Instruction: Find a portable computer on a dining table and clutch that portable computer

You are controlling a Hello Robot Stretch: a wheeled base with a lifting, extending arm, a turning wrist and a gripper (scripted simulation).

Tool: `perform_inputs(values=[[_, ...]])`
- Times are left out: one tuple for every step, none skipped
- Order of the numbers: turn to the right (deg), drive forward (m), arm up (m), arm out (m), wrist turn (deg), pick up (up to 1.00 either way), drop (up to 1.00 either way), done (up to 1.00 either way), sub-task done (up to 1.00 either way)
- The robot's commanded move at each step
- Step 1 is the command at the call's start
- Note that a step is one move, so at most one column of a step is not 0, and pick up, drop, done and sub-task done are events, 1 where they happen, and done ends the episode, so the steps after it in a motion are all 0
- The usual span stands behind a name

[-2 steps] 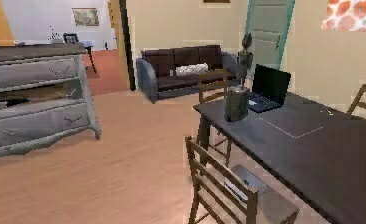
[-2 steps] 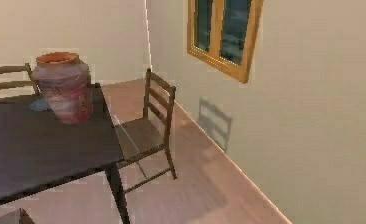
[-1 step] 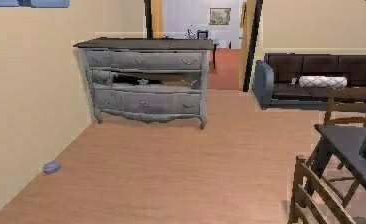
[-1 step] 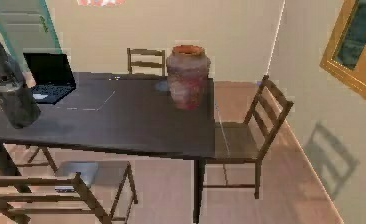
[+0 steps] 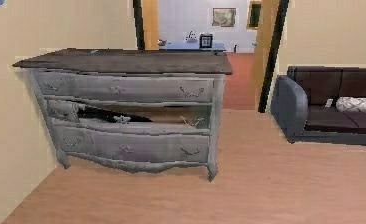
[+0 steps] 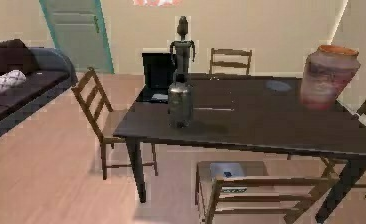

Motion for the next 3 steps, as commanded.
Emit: perform_inputs(values=[[33.0, 0.00, 0.00, 0.00, 0.0, 0.00, 0.00, 0.00, 0.00], [0.0, 0.50, 0.00, 0.00, 0.0, 0.00, 0.00, 0.00, 0.00], [-15.0, 0.00, 0.00, 0.00, 0.0, 0.00, 0.00, 0.00, 0.00]])
